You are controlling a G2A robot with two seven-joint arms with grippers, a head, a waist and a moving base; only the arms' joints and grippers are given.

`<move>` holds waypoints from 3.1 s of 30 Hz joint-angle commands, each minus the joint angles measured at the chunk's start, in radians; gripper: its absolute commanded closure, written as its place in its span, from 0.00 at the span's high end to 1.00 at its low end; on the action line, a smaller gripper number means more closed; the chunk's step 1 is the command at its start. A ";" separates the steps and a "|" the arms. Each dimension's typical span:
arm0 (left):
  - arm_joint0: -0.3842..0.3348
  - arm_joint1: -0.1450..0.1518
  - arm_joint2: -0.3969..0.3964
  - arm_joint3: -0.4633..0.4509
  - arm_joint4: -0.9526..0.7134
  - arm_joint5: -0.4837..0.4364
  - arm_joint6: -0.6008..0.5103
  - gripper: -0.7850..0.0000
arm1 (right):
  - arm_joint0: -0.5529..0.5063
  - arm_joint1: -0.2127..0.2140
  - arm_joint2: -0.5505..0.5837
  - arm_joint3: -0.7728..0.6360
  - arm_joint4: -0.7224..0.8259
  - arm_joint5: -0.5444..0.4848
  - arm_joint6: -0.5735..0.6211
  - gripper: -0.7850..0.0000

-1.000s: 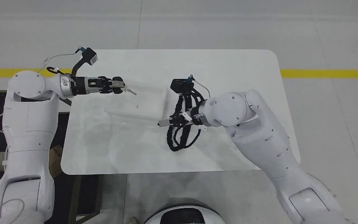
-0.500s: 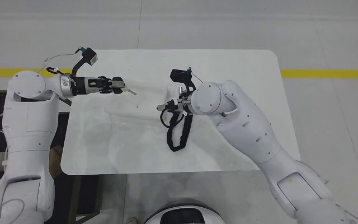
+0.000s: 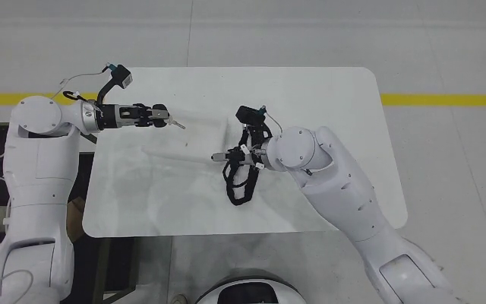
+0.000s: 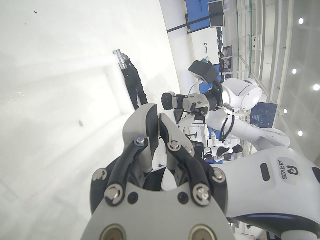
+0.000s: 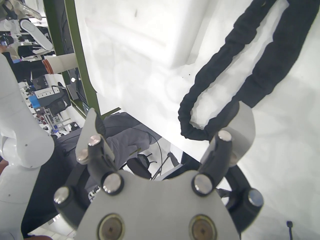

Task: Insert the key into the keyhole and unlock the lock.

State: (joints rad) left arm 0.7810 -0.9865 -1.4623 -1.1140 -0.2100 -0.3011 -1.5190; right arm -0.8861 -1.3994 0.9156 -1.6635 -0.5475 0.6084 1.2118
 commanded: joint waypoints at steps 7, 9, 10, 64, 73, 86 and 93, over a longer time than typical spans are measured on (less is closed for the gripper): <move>0.000 0.000 0.000 0.000 0.000 0.000 0.000 0.00 | 0.023 -0.024 0.016 0.051 0.027 0.052 -0.052 1.00; 0.000 0.000 0.000 0.000 0.000 0.000 0.000 0.00 | 0.037 -0.032 0.004 0.068 0.028 0.074 -0.074 0.91; 0.000 0.000 0.000 0.000 0.000 0.000 0.000 0.00 | 0.048 -0.036 -0.005 0.080 0.018 0.089 -0.089 0.88; 0.000 0.000 0.000 0.000 0.000 0.000 0.000 0.00 | 0.472 -0.304 -0.377 0.859 -0.014 0.199 -0.199 0.00; 0.000 0.000 0.000 0.000 0.000 0.000 0.000 0.00 | 0.375 -0.172 -0.168 0.645 -0.181 0.064 -0.080 0.00; 0.000 0.000 0.000 0.000 0.000 0.000 0.000 0.00 | 0.259 -0.128 -0.155 0.523 -0.276 0.139 -0.237 0.00; 0.000 0.000 0.000 0.000 0.000 0.000 0.000 0.00 | 0.093 -0.113 0.007 0.355 -0.429 0.012 -0.456 0.00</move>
State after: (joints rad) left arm 0.7810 -0.9866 -1.4623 -1.1140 -0.2100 -0.3011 -1.5190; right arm -0.7635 -1.5143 0.8948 -1.2828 -0.9831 0.6558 0.7922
